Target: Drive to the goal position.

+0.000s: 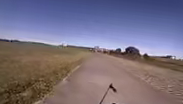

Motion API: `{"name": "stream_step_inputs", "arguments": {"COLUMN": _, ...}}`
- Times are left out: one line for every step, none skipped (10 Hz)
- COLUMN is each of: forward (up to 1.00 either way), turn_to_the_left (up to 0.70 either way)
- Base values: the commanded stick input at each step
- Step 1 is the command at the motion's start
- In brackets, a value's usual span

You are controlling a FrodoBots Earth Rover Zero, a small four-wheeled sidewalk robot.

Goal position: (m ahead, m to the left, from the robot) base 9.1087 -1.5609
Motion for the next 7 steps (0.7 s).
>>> {"name": "stream_step_inputs", "arguments": {"forward": 1.00, "turn_to_the_left": -0.26}}
{"name": "stream_step_inputs", "arguments": {"forward": 1.00, "turn_to_the_left": -0.07}}
{"name": "stream_step_inputs", "arguments": {"forward": 1.00, "turn_to_the_left": 0.00}}
{"name": "stream_step_inputs", "arguments": {"forward": 1.00, "turn_to_the_left": 0.00}}
{"name": "stream_step_inputs", "arguments": {"forward": 1.00, "turn_to_the_left": 0.00}}
{"name": "stream_step_inputs", "arguments": {"forward": 1.00, "turn_to_the_left": 0.00}}
{"name": "stream_step_inputs", "arguments": {"forward": 1.00, "turn_to_the_left": 0.00}}
